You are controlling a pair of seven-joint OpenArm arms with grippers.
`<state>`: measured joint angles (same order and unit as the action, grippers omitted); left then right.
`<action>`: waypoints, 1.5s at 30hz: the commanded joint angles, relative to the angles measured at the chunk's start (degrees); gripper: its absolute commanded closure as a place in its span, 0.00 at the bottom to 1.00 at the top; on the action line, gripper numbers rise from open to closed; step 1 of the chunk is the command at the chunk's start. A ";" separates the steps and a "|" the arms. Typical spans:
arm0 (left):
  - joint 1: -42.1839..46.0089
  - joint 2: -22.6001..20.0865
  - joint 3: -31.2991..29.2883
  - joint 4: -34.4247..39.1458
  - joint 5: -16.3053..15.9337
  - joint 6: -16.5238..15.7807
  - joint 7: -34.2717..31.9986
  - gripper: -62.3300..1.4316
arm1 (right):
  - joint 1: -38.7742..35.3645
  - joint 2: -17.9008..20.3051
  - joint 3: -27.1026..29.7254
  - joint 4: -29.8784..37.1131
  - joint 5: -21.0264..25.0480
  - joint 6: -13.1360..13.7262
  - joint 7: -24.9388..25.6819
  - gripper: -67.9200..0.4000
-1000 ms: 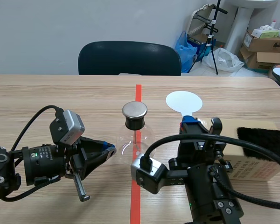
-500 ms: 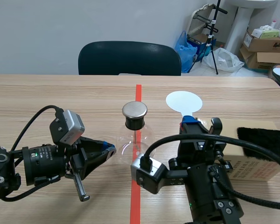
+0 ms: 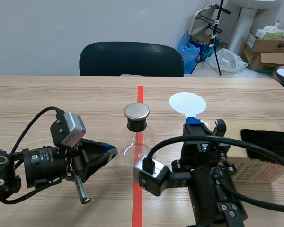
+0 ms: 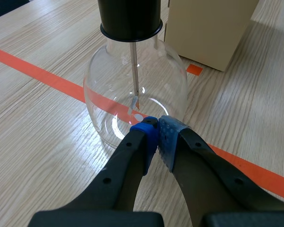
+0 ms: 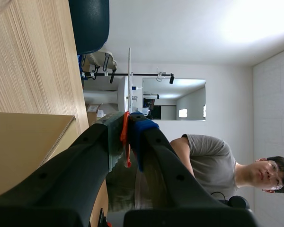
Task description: Do the electroscope experiment
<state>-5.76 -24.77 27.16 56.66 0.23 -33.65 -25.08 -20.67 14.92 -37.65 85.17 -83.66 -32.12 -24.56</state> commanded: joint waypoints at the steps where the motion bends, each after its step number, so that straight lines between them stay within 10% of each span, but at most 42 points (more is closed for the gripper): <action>1: -0.61 0.15 -0.11 0.92 -0.59 -0.07 -0.61 0.93 | 0.83 0.15 -0.13 1.36 -0.04 -0.61 -0.42 0.98; 32: -0.61 0.13 -0.11 0.92 -0.59 -0.07 -0.61 0.93 | 0.83 0.15 -0.13 1.36 -0.04 -0.61 -0.11 0.98; 45: -0.61 0.13 -0.11 0.92 -0.59 -0.07 -0.61 0.93 | 0.83 0.15 -0.13 1.36 -0.04 -0.61 8.66 0.98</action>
<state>-5.76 -24.77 27.16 56.66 0.23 -33.65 -25.08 -20.67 14.92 -37.65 85.17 -83.66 -32.10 -16.23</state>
